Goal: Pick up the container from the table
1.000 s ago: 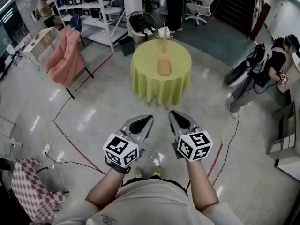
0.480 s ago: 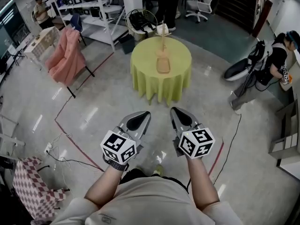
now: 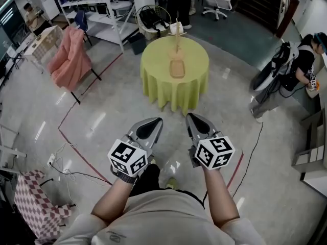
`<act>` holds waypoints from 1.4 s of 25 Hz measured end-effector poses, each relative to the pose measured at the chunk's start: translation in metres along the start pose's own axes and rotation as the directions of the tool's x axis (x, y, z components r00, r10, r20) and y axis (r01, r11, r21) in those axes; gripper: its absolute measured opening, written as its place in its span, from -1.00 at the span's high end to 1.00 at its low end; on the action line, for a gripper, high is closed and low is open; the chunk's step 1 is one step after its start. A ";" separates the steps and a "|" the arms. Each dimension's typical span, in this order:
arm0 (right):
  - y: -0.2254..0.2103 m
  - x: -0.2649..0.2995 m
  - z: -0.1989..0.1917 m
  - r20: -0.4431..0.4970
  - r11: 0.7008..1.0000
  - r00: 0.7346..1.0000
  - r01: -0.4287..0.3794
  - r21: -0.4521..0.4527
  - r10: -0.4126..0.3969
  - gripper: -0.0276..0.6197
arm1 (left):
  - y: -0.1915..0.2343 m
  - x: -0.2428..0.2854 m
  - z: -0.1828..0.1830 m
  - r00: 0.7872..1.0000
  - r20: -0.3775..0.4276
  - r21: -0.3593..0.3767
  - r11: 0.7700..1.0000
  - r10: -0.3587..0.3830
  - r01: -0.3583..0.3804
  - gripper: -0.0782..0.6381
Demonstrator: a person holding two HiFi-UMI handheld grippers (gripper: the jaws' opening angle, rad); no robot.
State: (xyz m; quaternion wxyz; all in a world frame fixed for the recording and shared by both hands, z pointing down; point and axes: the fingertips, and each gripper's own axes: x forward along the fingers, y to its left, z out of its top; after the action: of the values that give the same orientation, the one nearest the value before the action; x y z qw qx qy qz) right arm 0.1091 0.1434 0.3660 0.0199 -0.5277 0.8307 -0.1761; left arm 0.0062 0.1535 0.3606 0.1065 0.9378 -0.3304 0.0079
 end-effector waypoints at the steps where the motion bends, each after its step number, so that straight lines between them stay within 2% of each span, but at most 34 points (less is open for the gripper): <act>1: -0.002 0.005 0.000 -0.003 1.000 1.000 0.003 0.000 -0.003 0.89 | 0.004 0.004 0.000 1.000 -0.001 -0.002 1.000 -0.002 0.002 0.76; 6: -0.015 0.038 -0.002 -0.016 1.000 1.000 0.027 0.003 -0.027 0.89 | 0.035 0.023 -0.002 1.000 -0.005 -0.013 1.000 -0.020 0.020 0.76; 14: -0.037 0.117 0.010 -0.018 0.997 0.997 0.076 0.009 -0.076 0.89 | 0.108 0.067 0.011 0.998 -0.015 -0.003 0.998 -0.066 0.066 0.76; 22: -0.060 0.183 0.015 -0.007 0.988 0.988 0.156 0.016 -0.156 0.89 | 0.181 0.103 0.025 0.994 -0.009 -0.011 0.994 -0.110 0.110 0.76; 30: -0.091 0.218 0.010 -0.042 0.976 0.975 0.217 -0.018 -0.218 0.88 | 0.213 0.140 0.021 0.988 -0.026 -0.021 0.988 -0.151 0.150 0.76; 35: -0.114 0.248 -0.003 -0.107 0.976 0.973 0.193 -0.099 -0.203 0.88 | 0.227 0.168 0.011 0.987 -0.053 -0.031 0.988 -0.154 0.153 0.76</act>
State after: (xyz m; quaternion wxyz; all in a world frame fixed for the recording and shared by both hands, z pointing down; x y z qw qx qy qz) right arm 0.0982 -0.1181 0.4421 -0.0696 -0.5971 0.7807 -0.1709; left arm -0.0042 -0.1254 0.4080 0.1285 0.9583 -0.2542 0.0212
